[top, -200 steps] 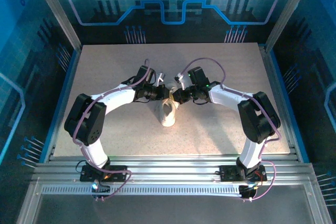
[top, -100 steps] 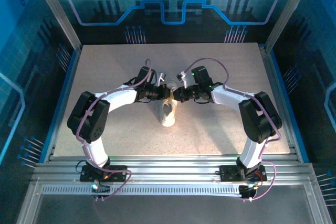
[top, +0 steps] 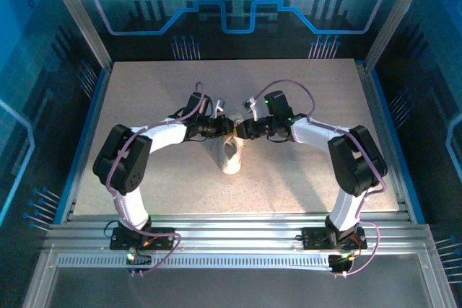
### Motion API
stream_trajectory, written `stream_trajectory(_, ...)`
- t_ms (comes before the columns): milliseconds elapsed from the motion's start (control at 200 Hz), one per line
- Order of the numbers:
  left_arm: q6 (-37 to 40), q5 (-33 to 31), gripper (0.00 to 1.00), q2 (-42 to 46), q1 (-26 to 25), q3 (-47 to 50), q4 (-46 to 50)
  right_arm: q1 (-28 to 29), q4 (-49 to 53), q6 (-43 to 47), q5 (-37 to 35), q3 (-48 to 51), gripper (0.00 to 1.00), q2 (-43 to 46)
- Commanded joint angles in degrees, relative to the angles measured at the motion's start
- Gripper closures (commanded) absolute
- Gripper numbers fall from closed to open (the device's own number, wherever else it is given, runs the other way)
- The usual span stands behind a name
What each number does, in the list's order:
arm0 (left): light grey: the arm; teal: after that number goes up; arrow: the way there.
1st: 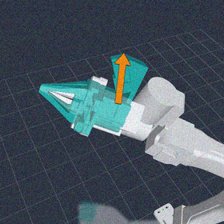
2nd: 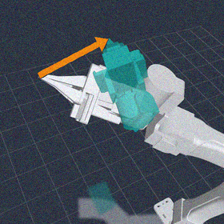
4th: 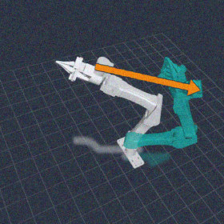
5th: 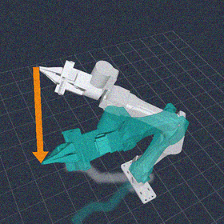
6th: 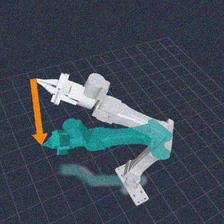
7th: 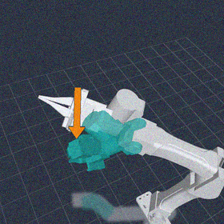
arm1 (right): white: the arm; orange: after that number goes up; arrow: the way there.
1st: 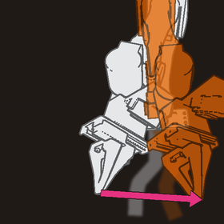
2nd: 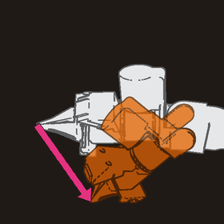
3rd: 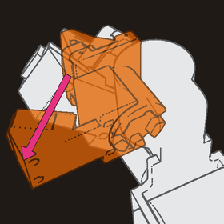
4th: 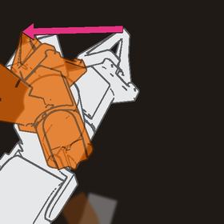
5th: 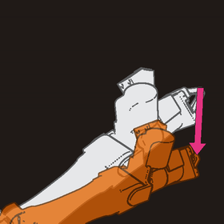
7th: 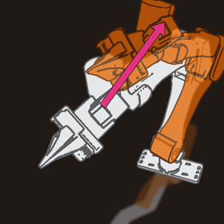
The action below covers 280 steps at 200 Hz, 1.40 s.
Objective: Tie the shoes
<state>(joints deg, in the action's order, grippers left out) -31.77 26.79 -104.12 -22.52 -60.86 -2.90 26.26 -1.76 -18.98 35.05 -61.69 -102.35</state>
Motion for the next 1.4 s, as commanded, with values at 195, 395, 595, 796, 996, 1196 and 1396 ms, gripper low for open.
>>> stream_trajectory(195,-3.56,3.76,0.76,-0.74,0.55,0.30,-2.16,-1.35,-6.72,-6.22,6.69,1.42,0.63,-1.82)
stream_trajectory(395,-6.38,5.61,0.77,-0.33,0.99,1.42,-5.03,-1.59,-7.59,-7.15,6.94,2.26,0.73,-2.24)
stream_trajectory(595,-7.55,6.79,0.79,-0.05,1.15,1.57,-6.04,-1.78,-8.72,-7.82,7.34,2.34,0.75,-3.53)
stream_trajectory(796,-8.21,7.43,0.80,0.05,1.48,1.45,-6.50,-1.68,-8.44,-7.48,6.44,2.31,0.73,-4.84)
stream_trajectory(996,-8.51,8.35,0.76,0.84,2.12,2.13,-6.12,-1.65,-6.92,-6.95,5.26,2.11,0.71,-5.81)
stream_trajectory(1196,-8.83,8.47,0.76,2.28,2.90,3.44,-5.20,-1.66,-6.59,-6.96,5.19,2.36,0.76,-6.55)
stream_trajectory(1396,-8.97,8.11,0.76,4.61,3.78,4.68,-4.78,-1.65,-6.68,-6.85,5.55,2.55,0.83,-6.39)
